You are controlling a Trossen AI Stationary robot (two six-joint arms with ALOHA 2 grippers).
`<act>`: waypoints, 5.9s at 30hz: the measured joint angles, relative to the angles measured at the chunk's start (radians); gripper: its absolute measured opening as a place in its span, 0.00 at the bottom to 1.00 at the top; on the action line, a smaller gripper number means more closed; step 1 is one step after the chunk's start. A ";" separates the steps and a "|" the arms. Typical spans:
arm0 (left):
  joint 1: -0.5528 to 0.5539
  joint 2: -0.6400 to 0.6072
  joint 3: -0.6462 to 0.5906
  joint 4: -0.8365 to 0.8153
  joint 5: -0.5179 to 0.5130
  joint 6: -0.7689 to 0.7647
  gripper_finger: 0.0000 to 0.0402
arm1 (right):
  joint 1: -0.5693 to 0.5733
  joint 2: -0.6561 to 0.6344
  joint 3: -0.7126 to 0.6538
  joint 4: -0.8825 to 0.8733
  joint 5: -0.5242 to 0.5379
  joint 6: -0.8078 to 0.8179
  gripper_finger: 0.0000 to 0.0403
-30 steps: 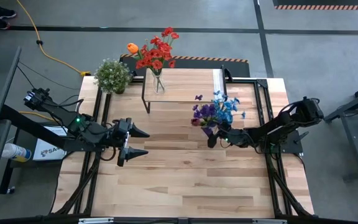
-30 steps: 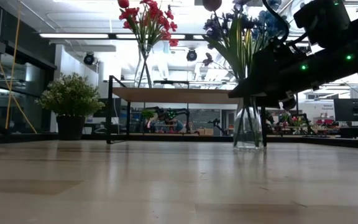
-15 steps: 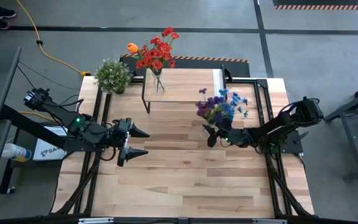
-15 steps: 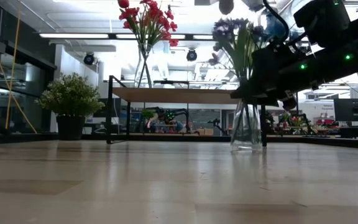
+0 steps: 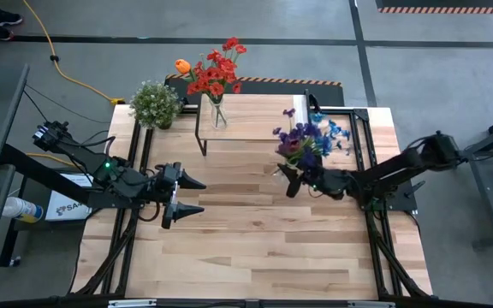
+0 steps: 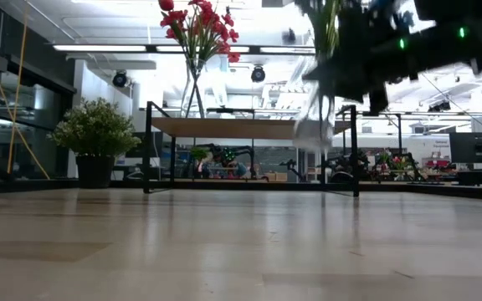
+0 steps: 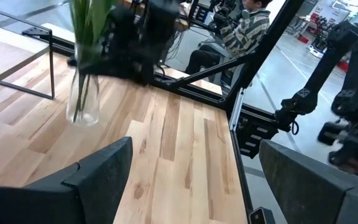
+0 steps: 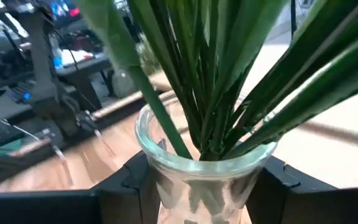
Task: Pick and place flowers into a vace then onto a shelf
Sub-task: Put the transparent vase with flowers on the shelf
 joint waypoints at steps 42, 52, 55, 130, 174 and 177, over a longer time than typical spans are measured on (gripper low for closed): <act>0.000 0.000 0.000 -0.070 -0.010 -0.005 0.95 | -0.527 -0.268 0.731 -0.968 -0.305 -0.161 0.41; 0.000 0.000 0.000 -0.069 -0.039 -0.010 0.95 | -0.650 -0.088 0.731 -0.875 -0.474 -0.153 0.41; 0.000 0.000 0.000 -0.070 -0.039 -0.010 0.95 | -0.661 -0.039 0.731 -0.871 -0.465 -0.154 0.41; 0.000 0.000 0.000 -0.070 -0.072 -0.085 0.95 | -0.650 -0.099 0.389 -0.589 -0.419 -0.200 0.41; 0.000 0.000 0.000 -0.085 -0.069 -0.085 0.95 | -0.671 -0.098 0.389 -0.616 -0.611 -0.236 0.64; 0.000 0.000 0.000 -0.092 -0.070 -0.085 0.95 | -0.671 -0.098 0.389 -0.616 -0.605 -0.250 0.64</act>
